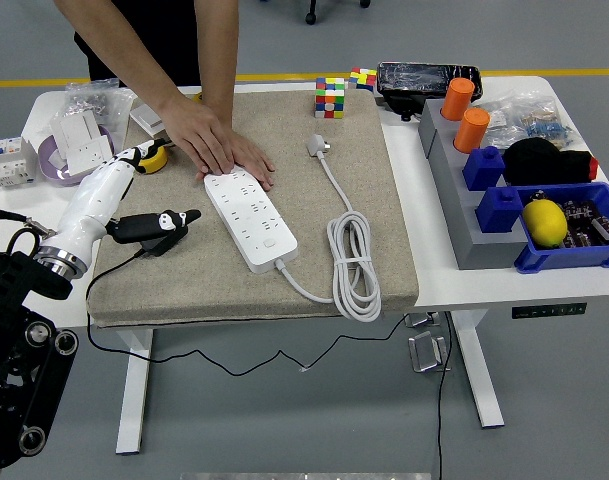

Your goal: Pick up the plug,place it near the board,insert it into the board,press the button

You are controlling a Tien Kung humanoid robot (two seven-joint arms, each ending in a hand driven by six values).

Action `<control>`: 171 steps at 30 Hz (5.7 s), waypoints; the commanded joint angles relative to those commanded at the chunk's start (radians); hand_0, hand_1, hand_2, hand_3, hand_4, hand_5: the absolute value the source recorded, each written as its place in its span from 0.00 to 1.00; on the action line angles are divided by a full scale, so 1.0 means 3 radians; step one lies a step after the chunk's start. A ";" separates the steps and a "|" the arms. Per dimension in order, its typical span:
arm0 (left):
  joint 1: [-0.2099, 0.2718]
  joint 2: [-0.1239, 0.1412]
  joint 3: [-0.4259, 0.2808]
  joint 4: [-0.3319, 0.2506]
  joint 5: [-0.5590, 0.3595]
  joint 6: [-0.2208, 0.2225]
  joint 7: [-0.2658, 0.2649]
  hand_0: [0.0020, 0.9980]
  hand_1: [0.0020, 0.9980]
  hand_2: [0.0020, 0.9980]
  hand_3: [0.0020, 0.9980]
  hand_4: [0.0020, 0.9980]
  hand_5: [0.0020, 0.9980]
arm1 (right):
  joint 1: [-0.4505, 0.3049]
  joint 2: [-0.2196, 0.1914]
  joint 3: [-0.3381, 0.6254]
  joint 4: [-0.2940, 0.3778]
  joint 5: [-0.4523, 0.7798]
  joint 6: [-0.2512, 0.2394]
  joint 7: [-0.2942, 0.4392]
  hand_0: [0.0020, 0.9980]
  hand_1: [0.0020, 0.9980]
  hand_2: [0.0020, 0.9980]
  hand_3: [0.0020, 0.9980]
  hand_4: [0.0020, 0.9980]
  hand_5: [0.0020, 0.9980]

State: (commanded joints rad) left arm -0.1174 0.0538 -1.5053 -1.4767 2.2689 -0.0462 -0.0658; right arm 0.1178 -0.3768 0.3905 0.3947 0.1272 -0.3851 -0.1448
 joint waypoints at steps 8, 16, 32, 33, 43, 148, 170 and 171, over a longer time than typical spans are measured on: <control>-0.0082 0.0050 0.0139 0.0330 0.0000 0.0050 -0.0046 0.85 0.87 0.85 0.87 1.00 0.44 | 0.0003 -0.0003 -0.0008 0.0003 -0.0003 -0.0006 0.0000 0.78 0.74 0.73 0.76 1.00 1.00; -0.0231 0.0054 0.0142 0.0753 0.0000 0.0045 -0.0056 0.84 0.87 0.84 0.87 1.00 0.46 | -0.0006 -0.0006 -0.0033 0.0001 0.0009 -0.0006 -0.0005 0.78 0.74 0.73 0.76 1.00 1.00; -0.0597 -0.0056 0.0047 0.1546 0.0000 0.0390 -0.0105 0.74 0.84 0.81 0.86 1.00 0.50 | 0.0015 -0.0003 -0.0033 -0.0002 0.0021 -0.0002 -0.0002 0.78 0.74 0.73 0.76 1.00 1.00; -0.0609 -0.0064 0.0043 0.1591 0.0000 0.0394 -0.0107 0.74 0.84 0.81 0.86 1.00 0.50 | 0.0015 -0.0002 -0.0031 -0.0001 0.0019 0.0003 -0.0001 0.78 0.74 0.73 0.76 1.00 1.00; -0.0720 -0.0087 0.0004 0.1901 0.0000 0.0471 -0.0119 0.73 0.82 0.78 0.84 1.00 0.49 | 0.0037 -0.0008 -0.0006 0.0000 0.0033 0.0014 0.0015 0.79 0.74 0.73 0.76 1.00 1.00; -0.1346 -0.0035 0.0936 0.2153 0.0000 0.0620 -0.0193 0.50 0.50 0.38 0.41 0.61 0.09 | 0.0068 -0.0025 -0.0034 0.0004 0.0042 0.0007 0.0015 0.79 0.74 0.73 0.76 1.00 1.00; -0.1343 -0.0048 0.0879 0.2295 0.0000 0.0647 -0.0200 0.50 0.51 0.38 0.41 0.62 0.09 | 0.0056 -0.0033 -0.0053 0.0004 0.0043 0.0006 0.0015 0.78 0.74 0.73 0.76 1.00 1.00; -0.1344 -0.0048 0.0878 0.2299 0.0000 0.0648 -0.0199 0.50 0.51 0.38 0.41 0.62 0.09 | 0.0055 -0.0033 -0.0054 0.0004 0.0043 0.0006 0.0015 0.78 0.74 0.73 0.76 1.00 1.00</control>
State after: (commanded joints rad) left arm -0.5204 0.0396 -1.2421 -0.7869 2.2689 0.1482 -0.1257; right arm 0.1343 -0.3868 0.3742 0.3959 0.1402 -0.3832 -0.1404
